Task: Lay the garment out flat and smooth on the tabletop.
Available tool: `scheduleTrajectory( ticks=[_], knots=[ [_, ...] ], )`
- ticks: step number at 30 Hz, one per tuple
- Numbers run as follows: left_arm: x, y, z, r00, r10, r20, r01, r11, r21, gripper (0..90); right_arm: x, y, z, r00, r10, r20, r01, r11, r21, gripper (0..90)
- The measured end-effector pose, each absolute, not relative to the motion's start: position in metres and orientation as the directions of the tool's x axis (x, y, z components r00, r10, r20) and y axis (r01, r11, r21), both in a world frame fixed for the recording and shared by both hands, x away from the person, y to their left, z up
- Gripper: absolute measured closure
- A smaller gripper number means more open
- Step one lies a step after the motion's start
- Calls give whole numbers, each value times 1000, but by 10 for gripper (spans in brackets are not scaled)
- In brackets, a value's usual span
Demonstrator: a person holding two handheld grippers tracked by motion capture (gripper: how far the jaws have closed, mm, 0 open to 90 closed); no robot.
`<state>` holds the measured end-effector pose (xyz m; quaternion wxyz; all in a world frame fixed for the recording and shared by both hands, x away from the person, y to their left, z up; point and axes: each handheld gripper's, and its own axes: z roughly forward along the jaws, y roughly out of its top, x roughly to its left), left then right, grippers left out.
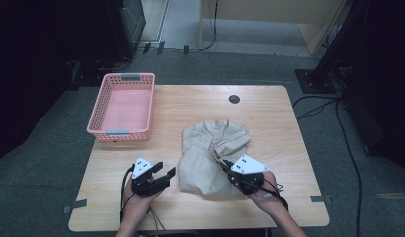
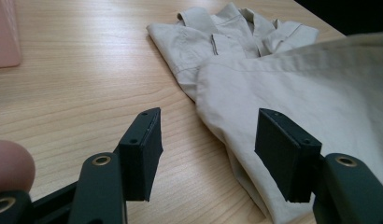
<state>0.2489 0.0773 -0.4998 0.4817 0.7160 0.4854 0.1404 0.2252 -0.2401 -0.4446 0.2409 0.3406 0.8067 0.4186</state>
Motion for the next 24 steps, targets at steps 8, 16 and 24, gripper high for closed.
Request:
scheduleTrajectory(
  ticks=[8,16,24],
  knots=[
    [249,75,-500,490,830,-268,563,-66,824,417,173,-245,-465,-780,610,-139,250,509,824,826],
    [248,63,-506,515,817,-259,578,-108,809,412,151,-260,-473,-887,452,-95,234,617,752,692],
    [245,46,-513,555,794,-248,586,-161,794,406,173,-268,-434,-850,524,-62,269,532,803,580]
  ],
)
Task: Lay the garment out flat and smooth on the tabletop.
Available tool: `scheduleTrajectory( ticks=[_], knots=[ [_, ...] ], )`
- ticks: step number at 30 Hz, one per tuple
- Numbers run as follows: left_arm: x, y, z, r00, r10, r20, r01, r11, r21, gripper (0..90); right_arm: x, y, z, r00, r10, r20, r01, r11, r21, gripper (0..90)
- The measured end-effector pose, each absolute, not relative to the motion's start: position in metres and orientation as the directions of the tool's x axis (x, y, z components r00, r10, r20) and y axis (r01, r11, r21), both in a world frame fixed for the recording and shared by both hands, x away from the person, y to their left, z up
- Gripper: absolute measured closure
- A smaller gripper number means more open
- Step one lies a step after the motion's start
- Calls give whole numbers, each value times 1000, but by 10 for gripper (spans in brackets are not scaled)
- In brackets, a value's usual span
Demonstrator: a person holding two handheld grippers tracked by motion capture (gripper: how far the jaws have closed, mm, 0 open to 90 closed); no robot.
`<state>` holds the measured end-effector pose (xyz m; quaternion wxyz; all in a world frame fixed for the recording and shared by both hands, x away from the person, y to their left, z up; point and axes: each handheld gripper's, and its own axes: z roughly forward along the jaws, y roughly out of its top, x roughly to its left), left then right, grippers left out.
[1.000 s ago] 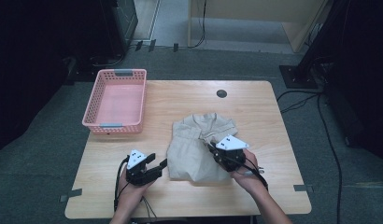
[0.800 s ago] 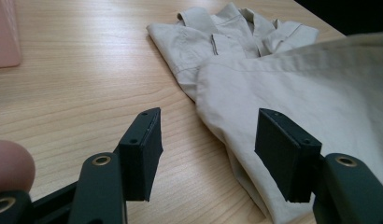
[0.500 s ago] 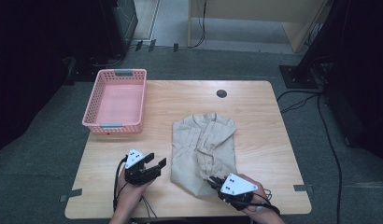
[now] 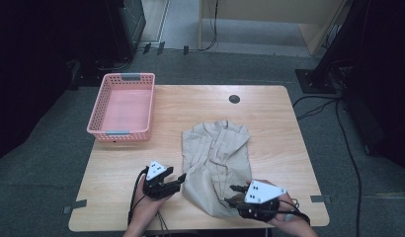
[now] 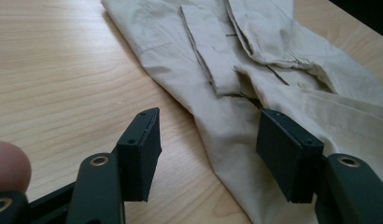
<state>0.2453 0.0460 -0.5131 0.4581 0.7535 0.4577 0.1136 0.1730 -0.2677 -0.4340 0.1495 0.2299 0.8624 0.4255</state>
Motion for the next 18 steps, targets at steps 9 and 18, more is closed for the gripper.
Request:
scheduleTrajectory(
  ticks=[9,18],
  knots=[
    [242,37,-519,578,782,-232,586,-200,785,406,250,-246,-434,-694,720,-8,452,444,774,554],
    [241,32,-525,592,779,-209,580,-231,781,406,322,-214,-468,-518,855,14,634,372,678,474]
  ],
)
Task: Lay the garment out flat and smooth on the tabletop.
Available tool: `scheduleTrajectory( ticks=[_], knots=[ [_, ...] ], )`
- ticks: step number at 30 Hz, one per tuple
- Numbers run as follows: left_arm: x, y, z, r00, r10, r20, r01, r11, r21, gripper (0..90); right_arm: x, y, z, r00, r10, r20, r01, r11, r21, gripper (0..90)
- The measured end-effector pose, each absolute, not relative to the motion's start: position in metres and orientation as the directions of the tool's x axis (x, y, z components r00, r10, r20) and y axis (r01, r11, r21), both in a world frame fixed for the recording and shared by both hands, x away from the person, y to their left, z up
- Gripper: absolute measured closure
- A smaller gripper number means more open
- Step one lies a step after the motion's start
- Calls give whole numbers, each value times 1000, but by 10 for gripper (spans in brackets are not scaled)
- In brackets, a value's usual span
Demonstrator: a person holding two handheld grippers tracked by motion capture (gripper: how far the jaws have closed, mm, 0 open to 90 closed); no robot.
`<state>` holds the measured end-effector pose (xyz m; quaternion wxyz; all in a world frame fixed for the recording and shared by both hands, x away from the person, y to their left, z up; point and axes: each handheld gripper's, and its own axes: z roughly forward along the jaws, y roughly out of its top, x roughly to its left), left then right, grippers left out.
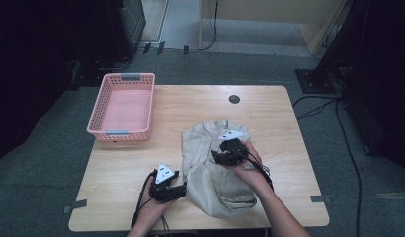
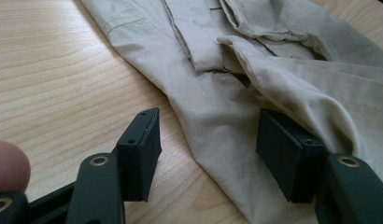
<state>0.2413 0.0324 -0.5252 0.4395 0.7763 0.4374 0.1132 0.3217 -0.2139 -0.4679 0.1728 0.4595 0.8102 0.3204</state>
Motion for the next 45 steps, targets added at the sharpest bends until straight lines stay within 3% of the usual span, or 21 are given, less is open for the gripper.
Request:
scheduleTrajectory(
  ticks=[5,12,17,18,19,21,37,38,39,40,42,45],
  knots=[
    [241,32,-527,586,783,-208,583,-230,779,406,348,-210,-485,-400,915,43,711,281,645,477],
    [242,31,-529,579,788,-208,599,-238,765,409,361,-206,-497,-331,940,87,758,210,617,511],
    [241,30,-529,580,789,-202,597,-243,765,411,360,-201,-507,-343,938,45,757,248,605,711],
    [241,30,-529,579,788,-207,598,-239,765,411,360,-201,-507,-343,938,45,757,248,605,711],
    [242,31,-529,580,786,-213,600,-236,764,411,358,-202,-506,-349,936,43,749,251,613,823],
    [242,31,-529,578,787,-216,601,-232,765,411,358,-205,-505,-354,934,54,750,249,613,900],
    [242,32,-529,580,781,-230,605,-224,764,411,348,-232,-478,-371,921,120,713,199,672,900],
    [242,32,-529,580,782,-229,605,-224,764,411,348,-232,-477,-366,921,136,723,189,664,890],
    [242,32,-529,580,782,-228,604,-226,764,412,349,-232,-478,-365,917,158,734,179,655,765],
    [242,32,-529,580,782,-227,605,-226,763,412,352,-225,-481,-360,916,177,757,176,629,583],
    [242,32,-529,581,781,-229,604,-225,764,412,356,-215,-485,-324,931,168,780,163,604,472],
    [242,32,-529,581,780,-232,605,-224,764,412,364,-203,-493,-258,954,152,818,132,560,407]
  ],
)
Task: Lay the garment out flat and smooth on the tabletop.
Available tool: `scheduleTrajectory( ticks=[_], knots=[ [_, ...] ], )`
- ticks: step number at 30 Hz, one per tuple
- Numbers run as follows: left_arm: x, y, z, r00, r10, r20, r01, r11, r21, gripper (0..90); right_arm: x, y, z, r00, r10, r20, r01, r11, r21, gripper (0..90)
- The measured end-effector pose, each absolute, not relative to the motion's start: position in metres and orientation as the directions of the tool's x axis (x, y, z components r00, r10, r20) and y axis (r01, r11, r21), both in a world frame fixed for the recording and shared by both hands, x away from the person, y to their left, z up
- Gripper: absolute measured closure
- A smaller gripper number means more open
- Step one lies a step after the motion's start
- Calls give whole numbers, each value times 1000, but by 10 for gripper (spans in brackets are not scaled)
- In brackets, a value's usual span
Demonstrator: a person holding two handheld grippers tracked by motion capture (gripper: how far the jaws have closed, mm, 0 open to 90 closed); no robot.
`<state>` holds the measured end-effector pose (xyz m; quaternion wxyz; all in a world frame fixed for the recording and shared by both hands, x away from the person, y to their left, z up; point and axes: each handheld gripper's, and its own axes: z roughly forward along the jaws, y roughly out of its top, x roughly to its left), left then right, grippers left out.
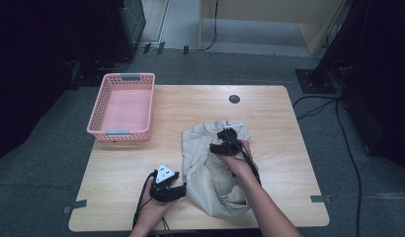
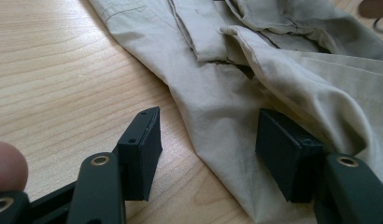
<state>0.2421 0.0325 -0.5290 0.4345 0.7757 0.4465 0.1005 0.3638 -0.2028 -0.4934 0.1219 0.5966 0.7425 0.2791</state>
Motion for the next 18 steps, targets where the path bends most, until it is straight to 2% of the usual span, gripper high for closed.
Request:
scheduleTrajectory(
  ticks=[3,6,8,9,12,14,18],
  knots=[
    [242,33,-529,581,779,-235,607,-223,763,412,368,-195,-503,-216,973,80,838,143,527,402],
    [242,33,-529,584,776,-238,607,-223,762,412,366,-190,-503,-224,974,42,831,168,530,418],
    [242,33,-529,584,776,-237,608,-224,762,412,364,-188,-504,-247,969,-4,815,210,539,519],
    [242,33,-529,585,775,-238,607,-224,762,411,363,-189,-503,-258,966,-4,811,219,543,621],
    [242,33,-529,585,775,-239,608,-224,762,412,364,-198,-501,-262,965,28,812,205,547,782],
    [242,33,-529,584,776,-238,608,-224,762,411,362,-206,-499,-272,960,67,806,190,561,843],
    [242,33,-529,585,775,-239,608,-223,762,411,354,-217,-494,-298,952,66,778,202,595,857]
  ],
)
